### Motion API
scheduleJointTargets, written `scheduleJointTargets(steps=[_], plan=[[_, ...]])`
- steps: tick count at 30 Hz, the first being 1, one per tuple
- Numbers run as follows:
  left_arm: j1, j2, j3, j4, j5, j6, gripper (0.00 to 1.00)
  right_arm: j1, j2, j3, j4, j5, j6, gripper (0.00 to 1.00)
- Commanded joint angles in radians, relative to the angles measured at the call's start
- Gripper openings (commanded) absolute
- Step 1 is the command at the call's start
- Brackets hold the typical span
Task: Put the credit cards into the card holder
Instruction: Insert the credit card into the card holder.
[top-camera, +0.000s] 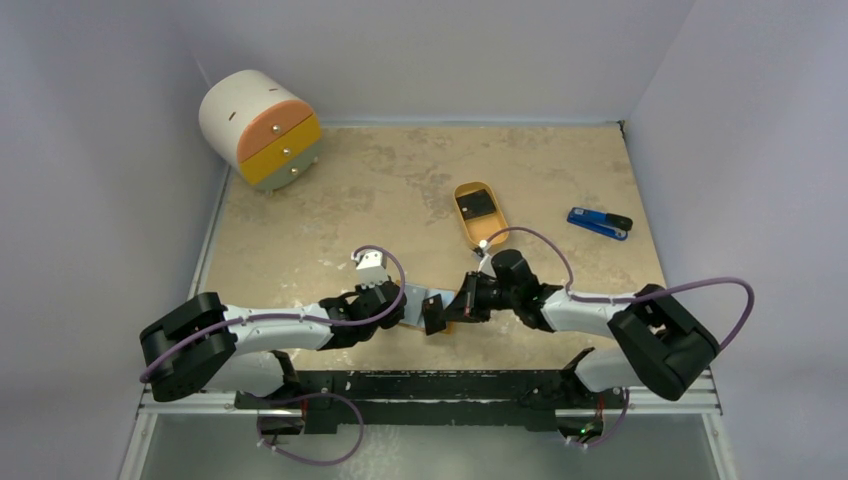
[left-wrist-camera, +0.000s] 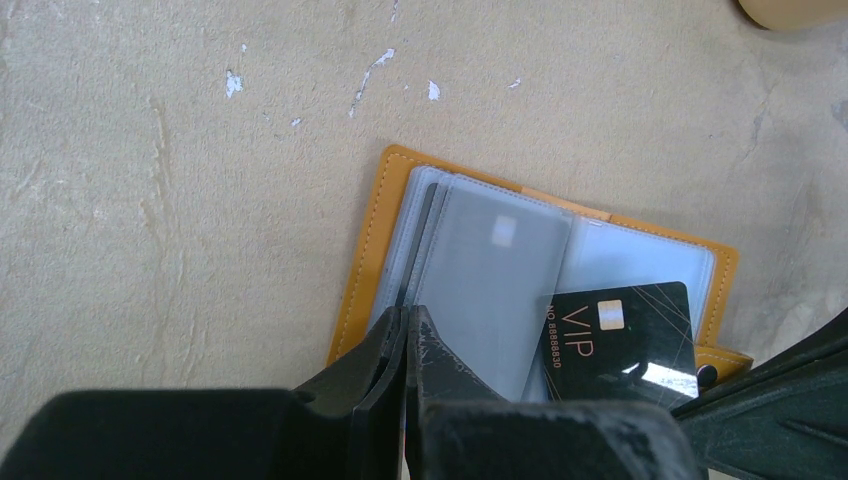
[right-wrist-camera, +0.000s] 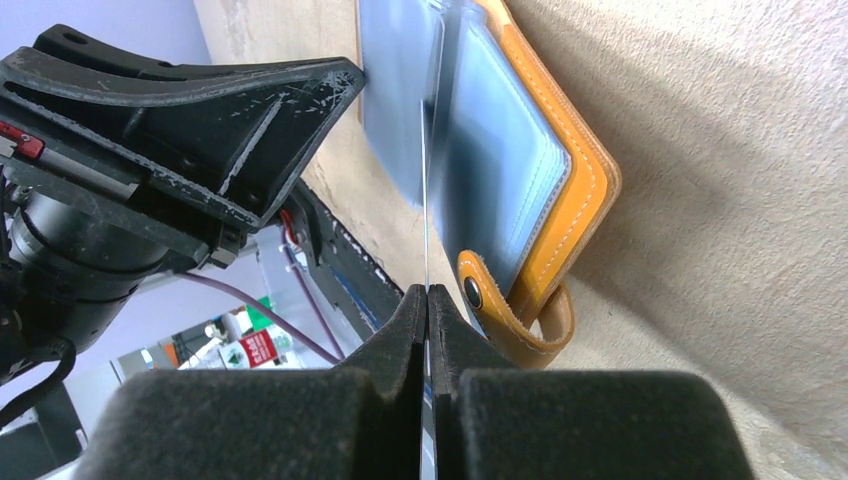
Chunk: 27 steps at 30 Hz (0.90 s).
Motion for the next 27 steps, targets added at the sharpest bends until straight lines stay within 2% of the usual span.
scheduleJointTargets(steps=[1, 12, 21, 27], plan=[[0.003, 0.0, -0.017, -0.074, 0.012, -0.011, 0.0, 0.006, 0.02, 0.028, 0.065, -0.027, 0.004, 0.0], [0.003, -0.008, -0.018, -0.08, 0.017, -0.013, 0.0, 0.007, 0.06, -0.005, 0.174, -0.003, 0.057, 0.0], [0.003, -0.013, -0.023, -0.079, 0.026, -0.013, 0.0, 0.009, 0.183, -0.001, 0.324, 0.016, 0.148, 0.0], [0.003, -0.016, -0.029, -0.078, 0.028, -0.017, 0.0, 0.012, 0.191, -0.017, 0.331, 0.059, 0.173, 0.0]])
